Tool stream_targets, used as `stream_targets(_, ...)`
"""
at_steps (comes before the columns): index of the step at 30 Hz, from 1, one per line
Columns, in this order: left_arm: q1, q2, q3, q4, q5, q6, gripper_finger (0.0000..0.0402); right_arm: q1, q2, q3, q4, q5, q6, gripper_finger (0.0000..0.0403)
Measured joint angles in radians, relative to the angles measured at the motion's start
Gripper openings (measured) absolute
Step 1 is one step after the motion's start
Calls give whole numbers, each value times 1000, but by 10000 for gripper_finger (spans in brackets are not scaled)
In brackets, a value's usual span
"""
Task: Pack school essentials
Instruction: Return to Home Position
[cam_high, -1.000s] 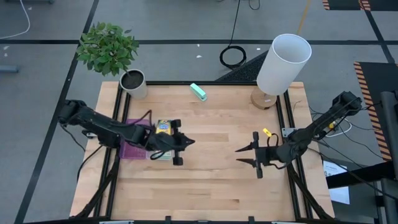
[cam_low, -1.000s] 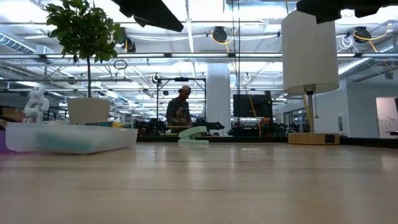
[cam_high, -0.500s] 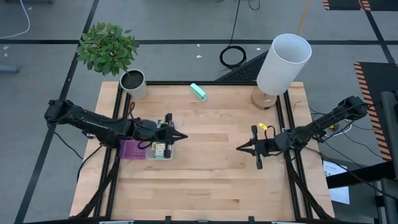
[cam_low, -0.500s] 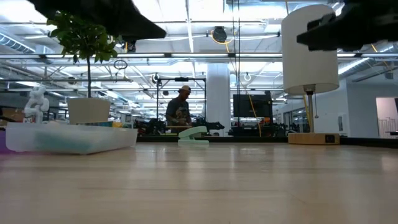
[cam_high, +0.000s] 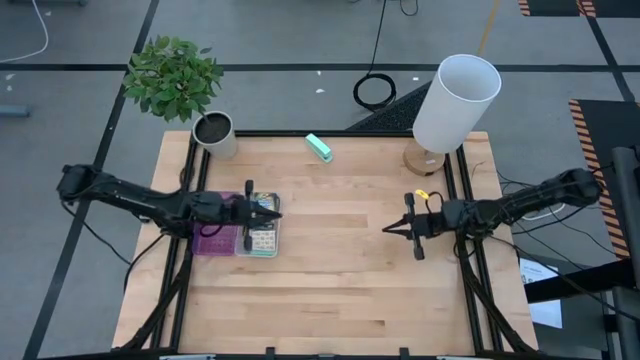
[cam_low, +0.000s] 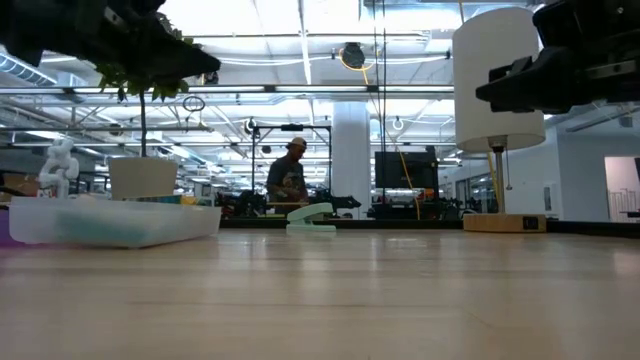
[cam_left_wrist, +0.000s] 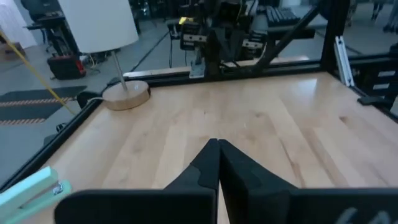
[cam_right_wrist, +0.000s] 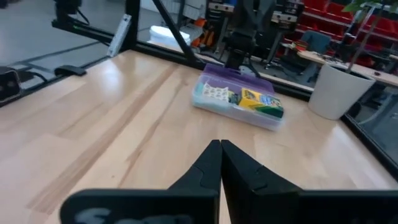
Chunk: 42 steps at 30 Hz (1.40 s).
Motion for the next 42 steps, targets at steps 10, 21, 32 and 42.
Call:
stream_targets(10,0,-119,-113,52,-1,-45,7,-91,-25,-10,-3,-143,6,0)
stream_targets(21,-1,-172,-145,50,-1,-44,8,-122,-26,-52,22,-141,15,0)
stream_targets(32,-1,-179,-145,51,-1,-39,10,-121,-103,-54,-4,-143,2,0)
stream_targets(42,-1,-200,-145,43,22,-7,6,-121,-171,-55,-89,-167,14,0)
